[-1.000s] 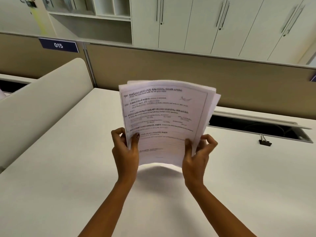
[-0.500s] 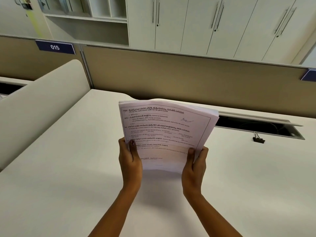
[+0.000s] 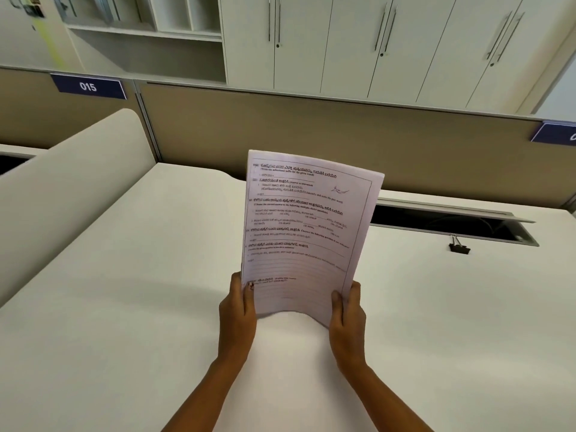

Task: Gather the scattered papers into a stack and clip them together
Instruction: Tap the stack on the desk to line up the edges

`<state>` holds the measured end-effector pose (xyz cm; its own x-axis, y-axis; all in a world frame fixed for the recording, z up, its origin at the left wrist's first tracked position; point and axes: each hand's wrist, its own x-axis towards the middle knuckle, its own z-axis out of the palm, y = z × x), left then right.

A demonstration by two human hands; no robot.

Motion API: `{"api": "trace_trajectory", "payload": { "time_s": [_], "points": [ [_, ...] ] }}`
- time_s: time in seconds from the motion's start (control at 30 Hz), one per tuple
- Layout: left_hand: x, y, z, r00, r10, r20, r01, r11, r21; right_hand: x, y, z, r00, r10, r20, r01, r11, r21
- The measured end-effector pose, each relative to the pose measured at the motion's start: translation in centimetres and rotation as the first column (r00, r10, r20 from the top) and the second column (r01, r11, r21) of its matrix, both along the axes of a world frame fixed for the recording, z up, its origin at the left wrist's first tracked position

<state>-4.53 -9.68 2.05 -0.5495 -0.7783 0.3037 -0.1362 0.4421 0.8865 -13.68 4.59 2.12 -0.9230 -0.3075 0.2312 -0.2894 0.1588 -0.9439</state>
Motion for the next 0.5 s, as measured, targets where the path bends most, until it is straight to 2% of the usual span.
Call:
{"api": "trace_trajectory", "payload": {
  "time_s": [0.13, 0.33, 0.5],
  "points": [
    [-0.3, 0.6, 0.5, 0.998, 0.015, -0.055, -0.017, 0.999, -0.03, 0.1, 0.7, 0.4, 0.999, -0.037, 0.022, 0.038, 0.999, -0.038],
    [-1.0, 1.4, 1.5, 0.986, 0.047, -0.162, -0.035, 0.996, 0.076, 0.6, 1.5, 1.2, 0.996, -0.053, 0.067, 0.064, 0.984, -0.164],
    [-1.2, 2.1, 3.0, 0.966, 0.062, -0.251, -0.048, 0.997, 0.062, 0.4, 2.1, 2.8, 0.991, -0.134, 0.022, 0.135, 0.971, -0.198]
  ]
}}
